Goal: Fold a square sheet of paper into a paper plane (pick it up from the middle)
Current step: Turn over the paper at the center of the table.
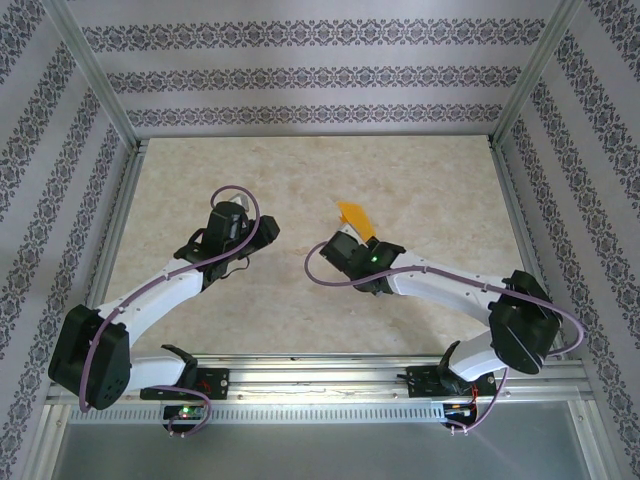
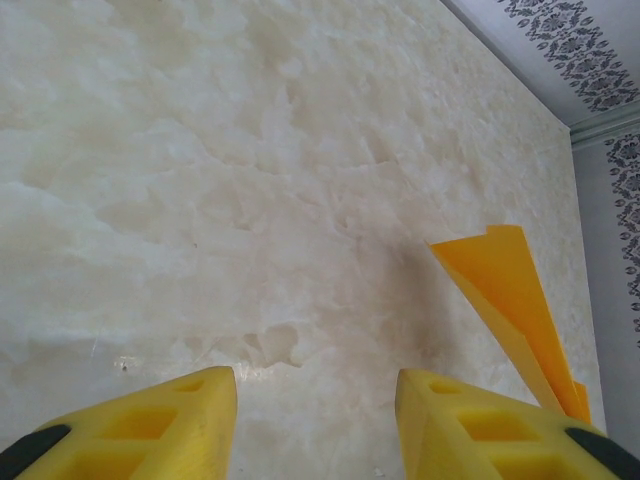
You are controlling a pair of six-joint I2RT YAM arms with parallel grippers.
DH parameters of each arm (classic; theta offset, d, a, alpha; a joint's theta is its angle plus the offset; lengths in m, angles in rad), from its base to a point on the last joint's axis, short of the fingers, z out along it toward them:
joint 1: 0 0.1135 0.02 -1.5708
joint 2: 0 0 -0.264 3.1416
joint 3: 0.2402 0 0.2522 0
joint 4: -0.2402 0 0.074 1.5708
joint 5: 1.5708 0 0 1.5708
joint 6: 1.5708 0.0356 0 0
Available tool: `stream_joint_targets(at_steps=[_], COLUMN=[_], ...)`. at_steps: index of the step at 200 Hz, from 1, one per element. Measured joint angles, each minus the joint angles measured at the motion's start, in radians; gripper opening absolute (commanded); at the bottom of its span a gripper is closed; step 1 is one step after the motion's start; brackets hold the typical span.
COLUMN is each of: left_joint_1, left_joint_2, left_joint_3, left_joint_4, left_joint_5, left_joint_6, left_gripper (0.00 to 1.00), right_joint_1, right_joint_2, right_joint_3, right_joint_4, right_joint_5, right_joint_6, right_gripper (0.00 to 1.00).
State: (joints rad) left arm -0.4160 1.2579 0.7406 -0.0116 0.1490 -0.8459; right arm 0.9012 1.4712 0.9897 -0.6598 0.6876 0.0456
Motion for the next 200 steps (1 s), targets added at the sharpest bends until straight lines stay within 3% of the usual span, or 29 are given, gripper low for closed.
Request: stream_joint_targets(at_steps=[34, 63, 109, 168, 187, 200], left_joint_1=[0.0, 0.006, 0.013, 0.013, 0.013, 0.013], left_joint_2=[-0.001, -0.006, -0.013, -0.013, -0.013, -0.013], left_joint_3=[-0.015, -0.018, -0.019, -0.023, -0.023, -0.023], left_joint_4=[0.0, 0.0, 0.0, 0.0, 0.0, 0.0], left_joint_5=[0.0, -0.002, -0.004, -0.004, -0.003, 0.0], left_joint_6=[0.0, 0.0, 0.0, 0.0, 0.0, 0.0], left_gripper=[0.46, 0.46, 0.47, 0.47, 0.47, 0.46], right_joint_1=[0.014, 0.088, 0.158, 0.141, 0.091, 0.021], right_joint_2=[0.072, 0.154, 0.194, 0.167, 0.104, 0.05], right_joint_3=[0.0, 0.016, 0.045, 0.045, 0.023, -0.007], right_joint_4=[-0.006, -0.006, 0.006, 0.079, 0.125, 0.173], right_joint_5=[-0.002, -0.027, -0.122, -0.455, -0.592, -0.698], right_joint_6=[-0.012, -0.046, -0.067, -0.047, -0.011, 0.039], right_gripper=[0.08, 0.09, 0.17, 0.33, 0.4, 0.39])
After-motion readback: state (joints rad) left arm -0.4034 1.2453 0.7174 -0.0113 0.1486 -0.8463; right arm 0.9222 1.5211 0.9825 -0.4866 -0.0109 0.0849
